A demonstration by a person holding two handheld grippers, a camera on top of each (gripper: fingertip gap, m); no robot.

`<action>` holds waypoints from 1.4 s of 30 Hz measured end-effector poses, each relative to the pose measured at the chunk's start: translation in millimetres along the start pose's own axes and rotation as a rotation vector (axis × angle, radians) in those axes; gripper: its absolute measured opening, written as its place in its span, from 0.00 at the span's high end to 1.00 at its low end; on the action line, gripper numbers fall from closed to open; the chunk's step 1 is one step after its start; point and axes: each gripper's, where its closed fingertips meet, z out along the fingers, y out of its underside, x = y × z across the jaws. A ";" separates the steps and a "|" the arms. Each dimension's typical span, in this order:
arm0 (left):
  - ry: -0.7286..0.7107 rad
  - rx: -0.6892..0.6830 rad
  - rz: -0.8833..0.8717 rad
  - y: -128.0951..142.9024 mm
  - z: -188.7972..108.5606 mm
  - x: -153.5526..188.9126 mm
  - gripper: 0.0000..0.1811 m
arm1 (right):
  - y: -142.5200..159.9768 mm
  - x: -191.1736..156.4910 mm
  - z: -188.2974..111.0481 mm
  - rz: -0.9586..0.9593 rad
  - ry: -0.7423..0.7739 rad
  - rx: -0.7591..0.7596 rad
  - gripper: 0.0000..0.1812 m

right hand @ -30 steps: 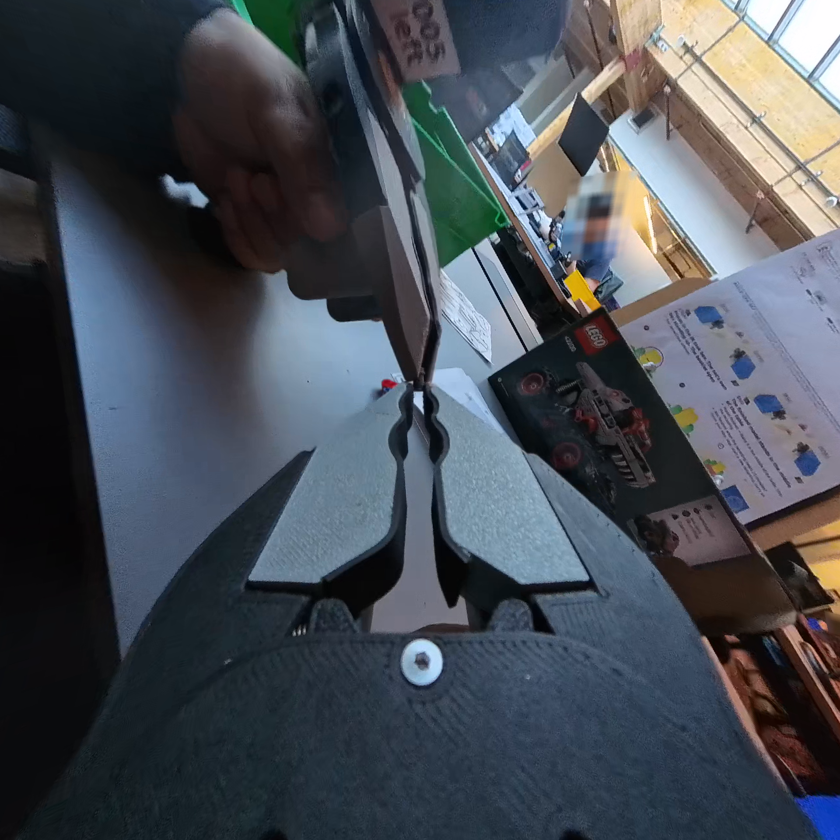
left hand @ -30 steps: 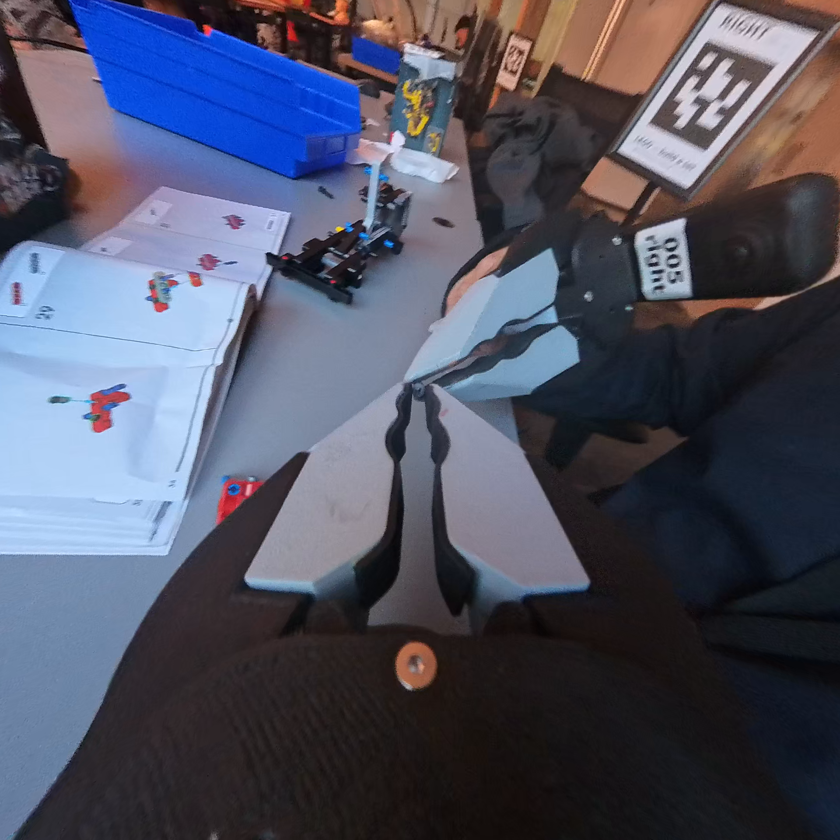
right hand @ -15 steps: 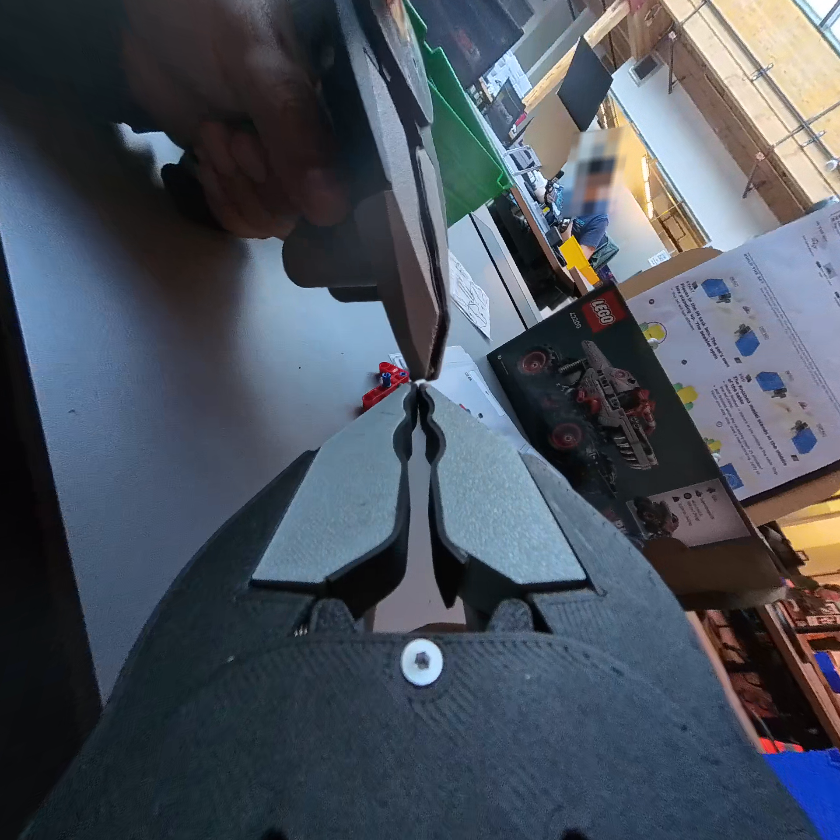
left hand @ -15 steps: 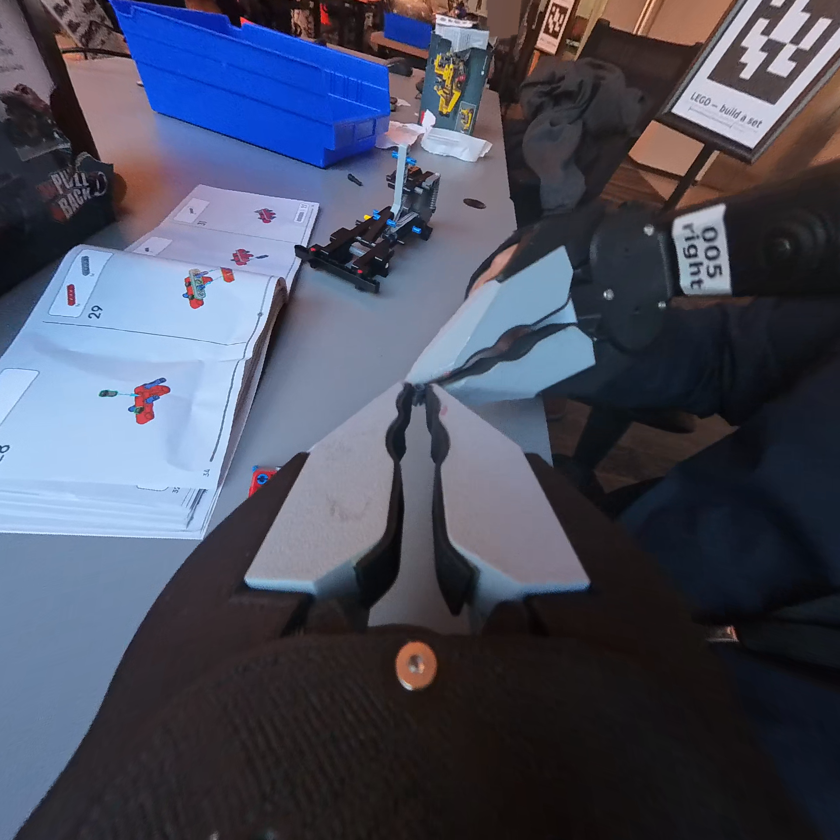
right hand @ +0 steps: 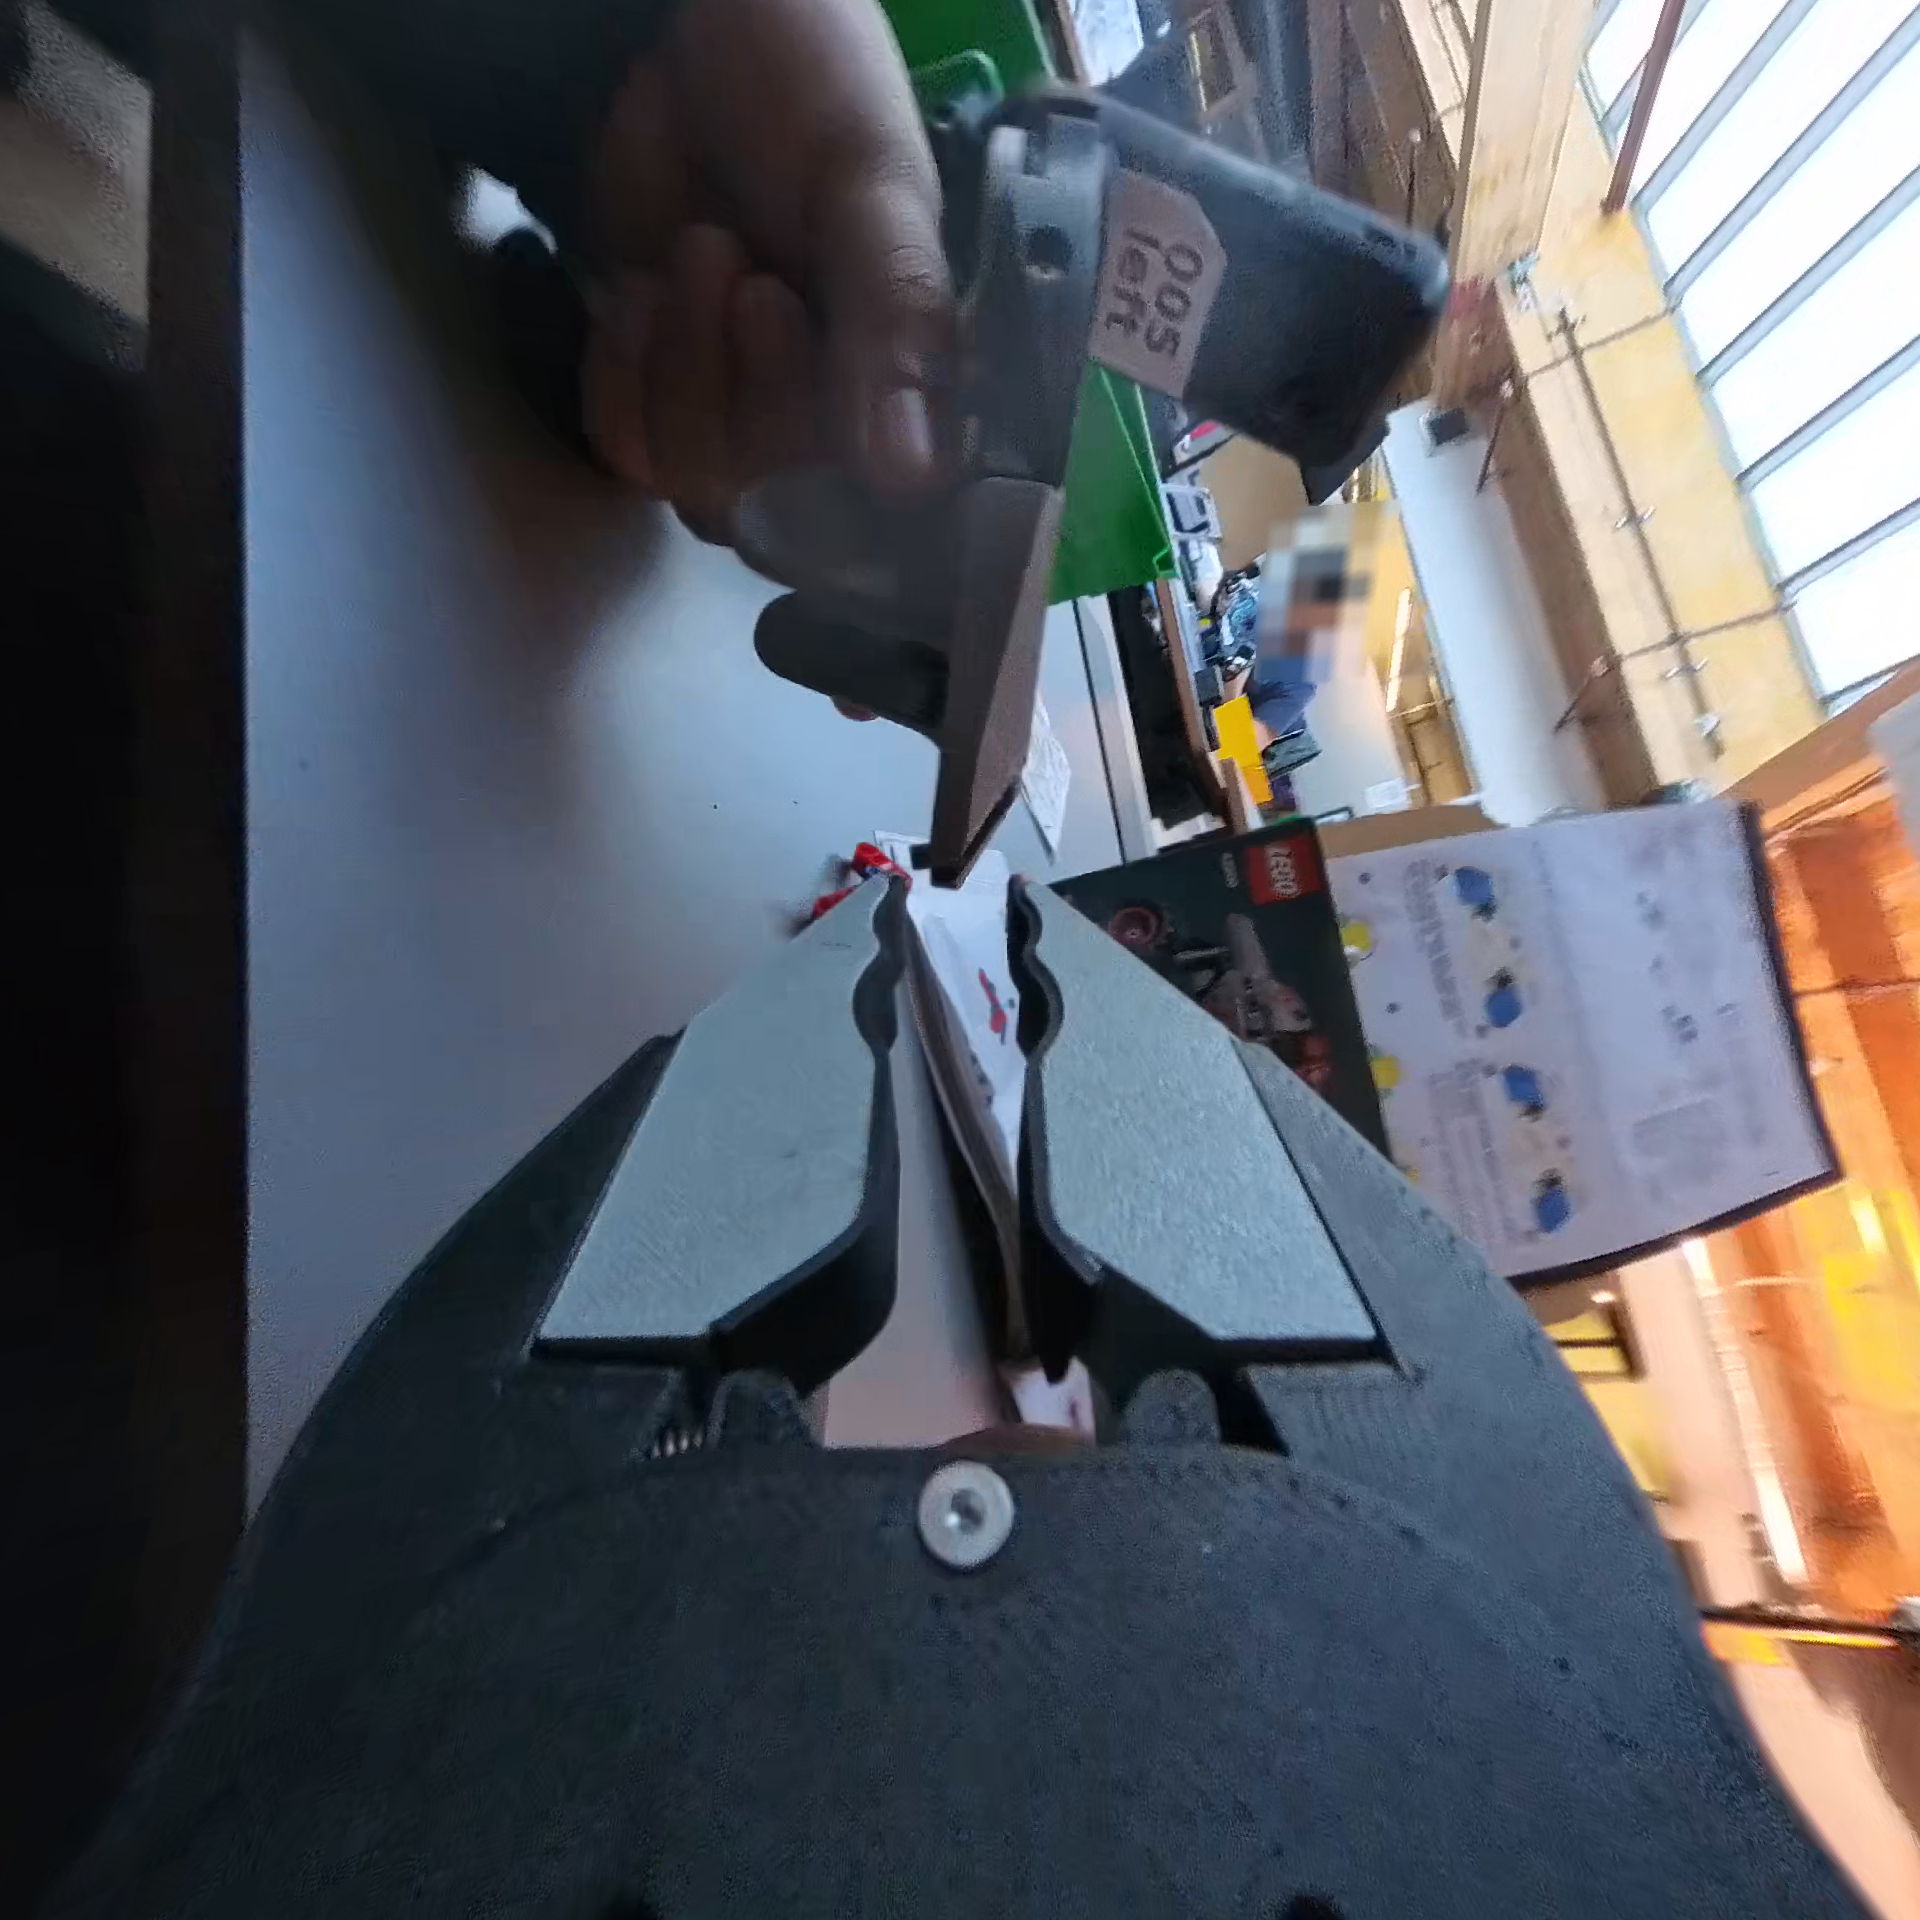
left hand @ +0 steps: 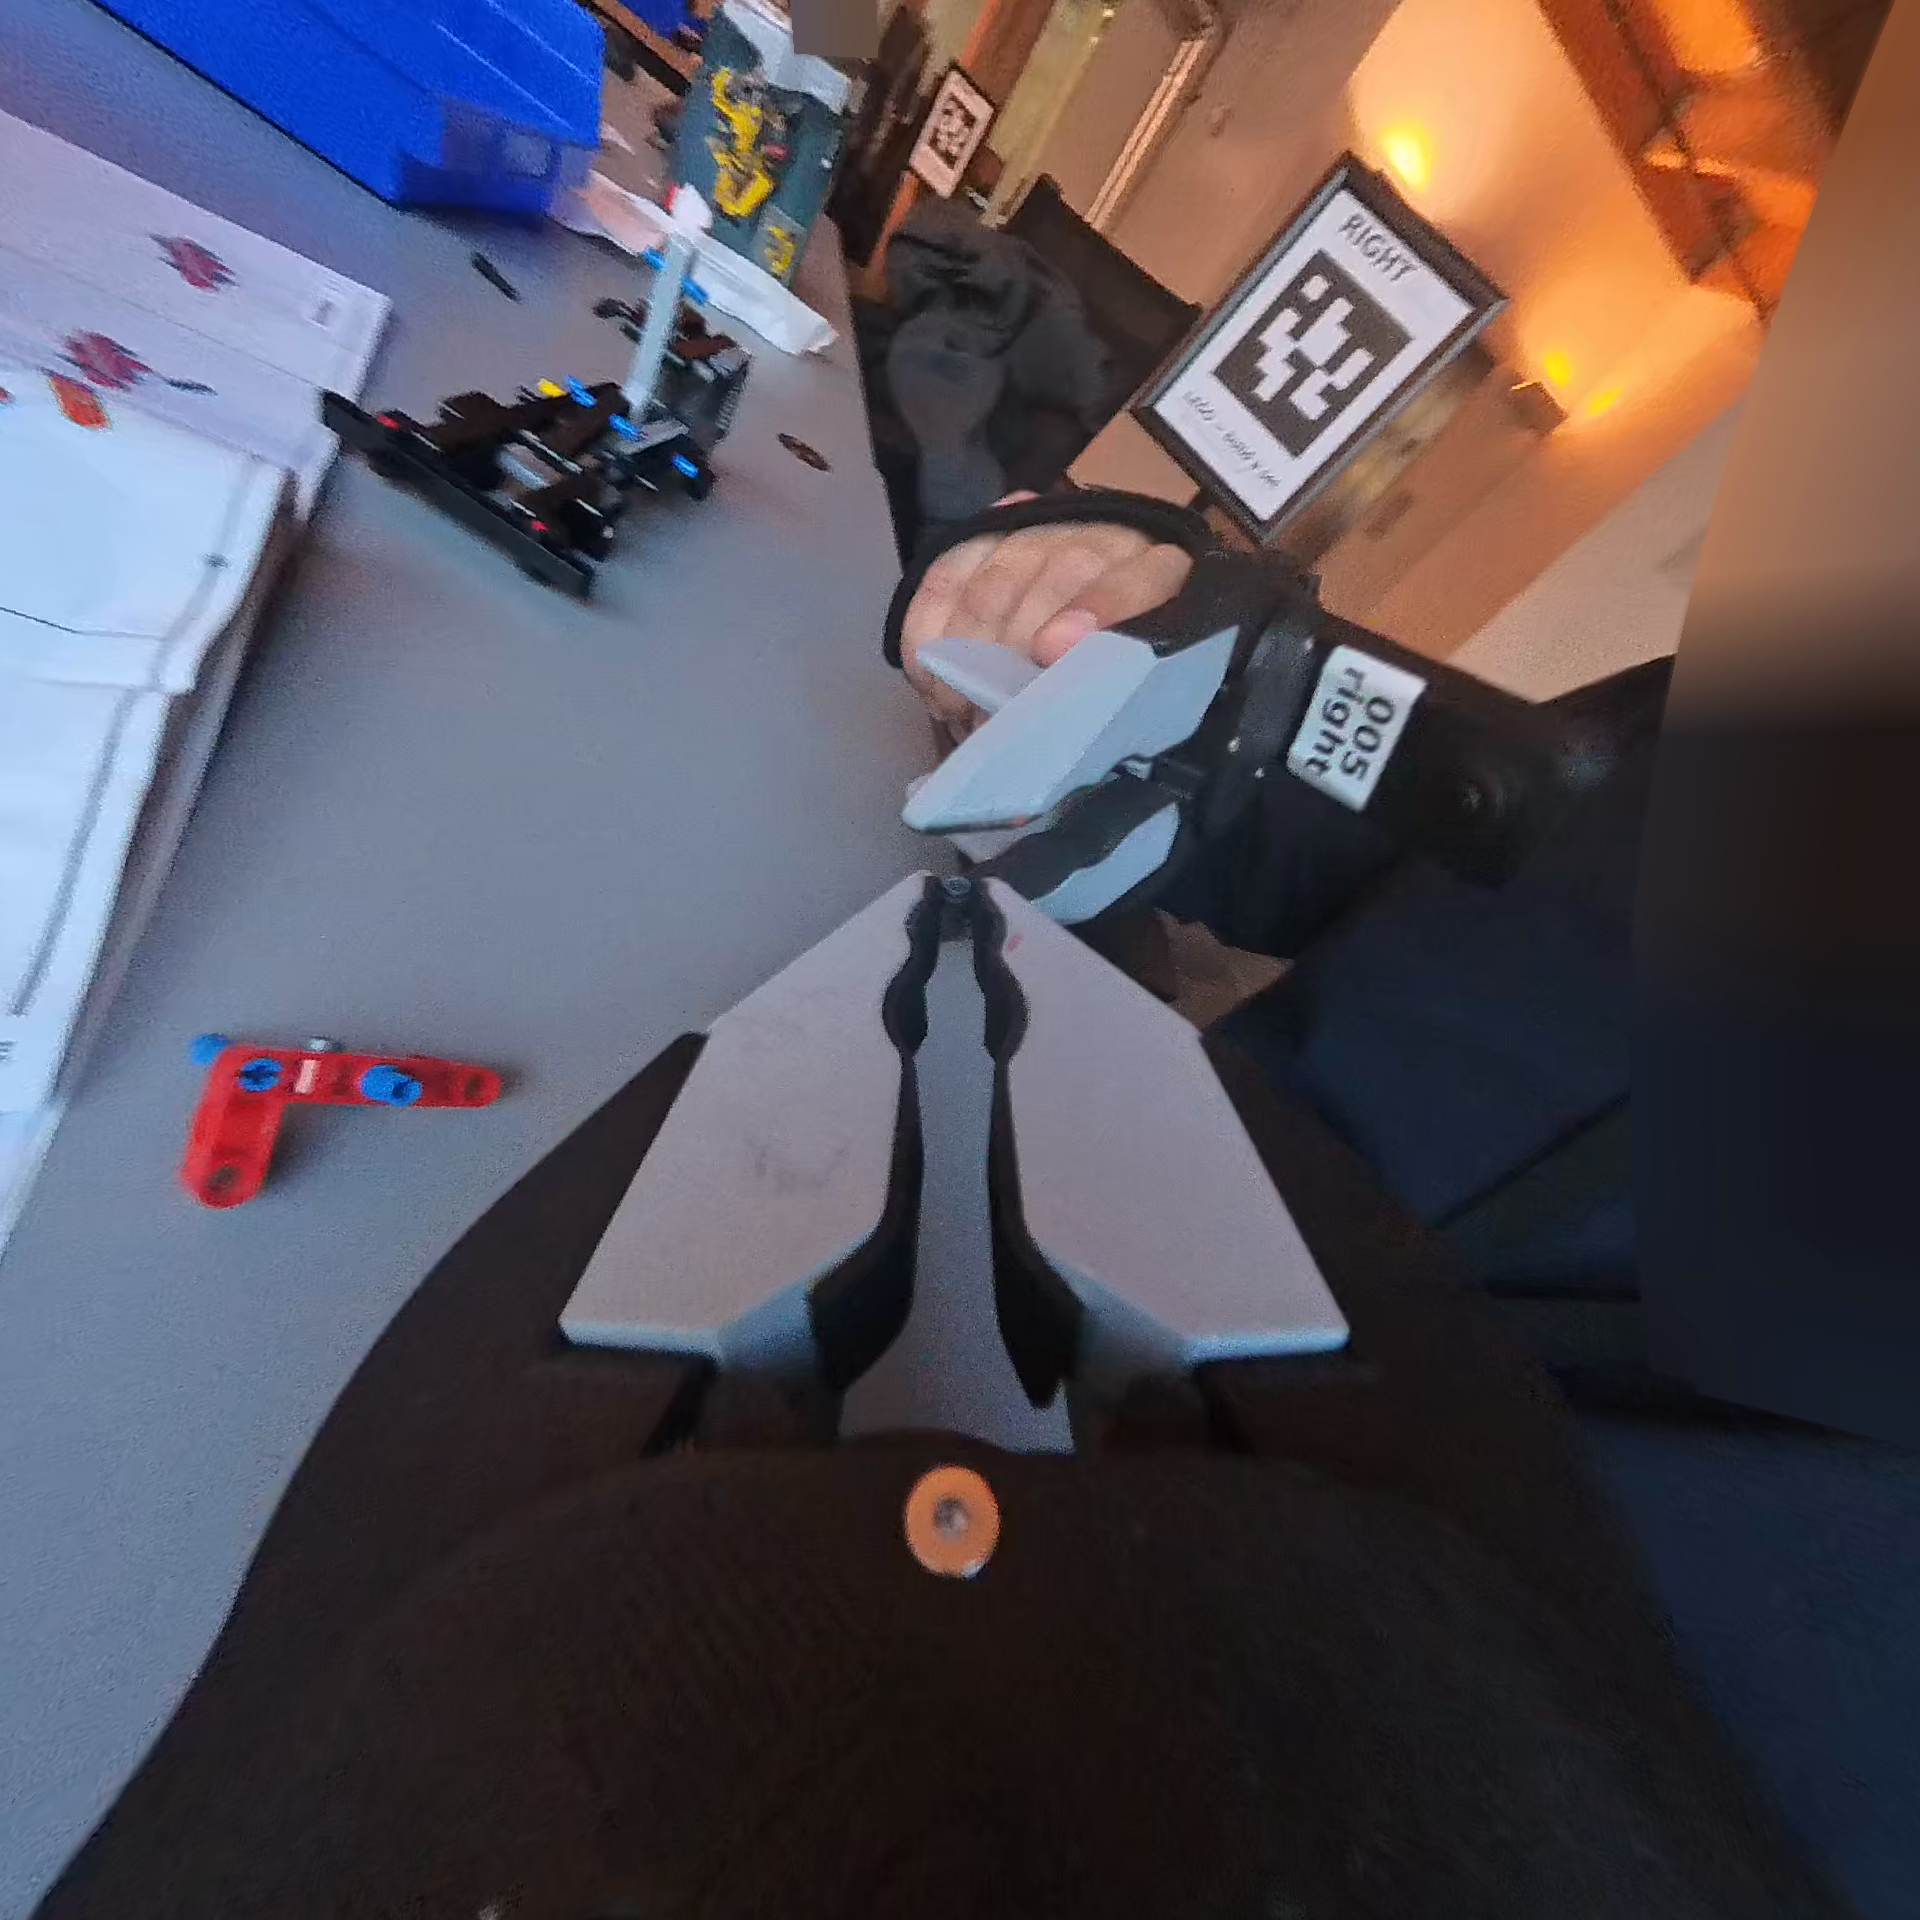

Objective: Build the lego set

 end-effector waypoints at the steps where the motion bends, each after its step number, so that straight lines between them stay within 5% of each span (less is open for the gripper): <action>1: 0.019 -0.005 -0.012 1.2 0.9 2.2 0.99 | -1.6 -1.7 0.1 -0.031 -0.004 -0.002 0.91; 33: -0.063 0.042 0.031 -7.3 -3.1 -9.5 0.99 | -2.8 7.8 5.4 0.178 0.121 -0.007 0.96; 42: -0.227 -0.047 0.309 -0.8 4.2 -13.3 0.99 | 0.9 13.5 -7.3 0.895 -0.270 0.191 0.98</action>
